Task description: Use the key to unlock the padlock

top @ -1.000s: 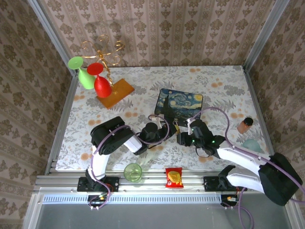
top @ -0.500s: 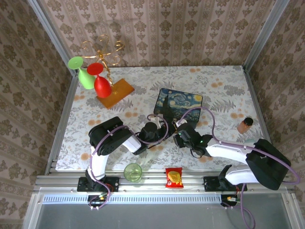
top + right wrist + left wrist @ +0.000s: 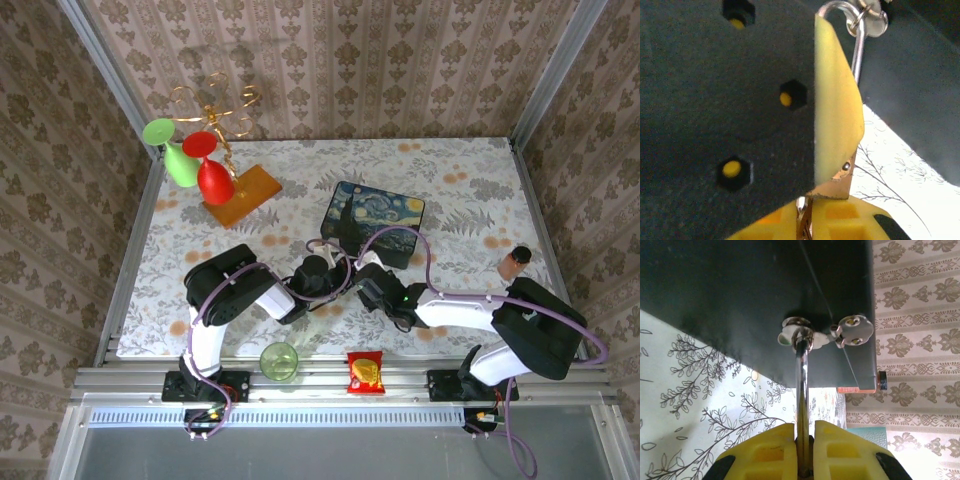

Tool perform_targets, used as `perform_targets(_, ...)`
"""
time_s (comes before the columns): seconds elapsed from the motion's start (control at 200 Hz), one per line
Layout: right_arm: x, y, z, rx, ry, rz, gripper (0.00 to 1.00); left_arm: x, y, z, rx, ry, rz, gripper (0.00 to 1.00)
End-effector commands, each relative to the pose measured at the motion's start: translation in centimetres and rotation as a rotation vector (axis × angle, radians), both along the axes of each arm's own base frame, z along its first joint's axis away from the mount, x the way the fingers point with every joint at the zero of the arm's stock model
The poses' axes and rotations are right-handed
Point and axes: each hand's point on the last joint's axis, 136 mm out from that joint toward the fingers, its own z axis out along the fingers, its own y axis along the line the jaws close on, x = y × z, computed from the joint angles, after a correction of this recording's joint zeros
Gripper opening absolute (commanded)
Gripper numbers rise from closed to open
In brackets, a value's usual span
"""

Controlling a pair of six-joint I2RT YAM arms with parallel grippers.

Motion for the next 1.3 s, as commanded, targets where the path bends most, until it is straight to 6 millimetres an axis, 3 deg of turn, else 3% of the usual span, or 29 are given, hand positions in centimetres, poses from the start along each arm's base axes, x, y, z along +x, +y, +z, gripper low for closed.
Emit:
perform_targets(0.0,0.4,1.0,1.1,0.146,-0.020,-0.015,0.09,-0.8,-0.9,3.9,-0.108,-0.055,-0.047,0.00)
perform_targets(0.03,0.3,0.9,0.8,0.184,0.004,-0.017,0.09,-0.8,-0.8,3.8,-0.106,-0.058,-0.044,0.00)
perform_targets(0.095,0.0,1.1,1.4,0.309,0.032,-0.008,0.09,-0.8,-0.5,3.4,-0.093,-0.057,-0.036,0.11)
perform_targets(0.21,-0.6,0.9,1.2,0.486,0.117,-0.014,0.08,-0.3,0.6,3.1,-0.063,-0.087,-0.010,0.11)
perform_targets(0.46,-1.9,1.2,0.9,0.694,0.220,0.027,0.08,1.2,1.8,0.9,-0.005,-0.080,0.015,0.18)
perform_targets(0.555,-2.0,1.0,0.8,0.716,0.235,0.020,0.08,1.1,2.0,0.2,0.005,-0.071,0.020,0.26)
perform_targets(0.785,-2.1,0.8,0.8,0.787,0.279,0.022,0.07,1.7,3.2,-1.0,0.072,-0.088,0.048,0.26)
perform_targets(1.0,-2.3,0.7,1.0,0.826,0.302,0.016,0.08,1.0,1.6,-0.9,0.207,-0.143,-0.065,0.26)
perform_targets(1.17,-3.1,0.2,0.2,0.825,0.344,0.000,0.12,1.2,1.8,-0.4,0.294,-0.195,-0.079,0.27)
perform_targets(1.295,-3.1,-0.4,-0.5,0.833,0.363,-0.030,0.16,1.9,1.7,-0.2,0.279,-0.200,-0.079,0.13)
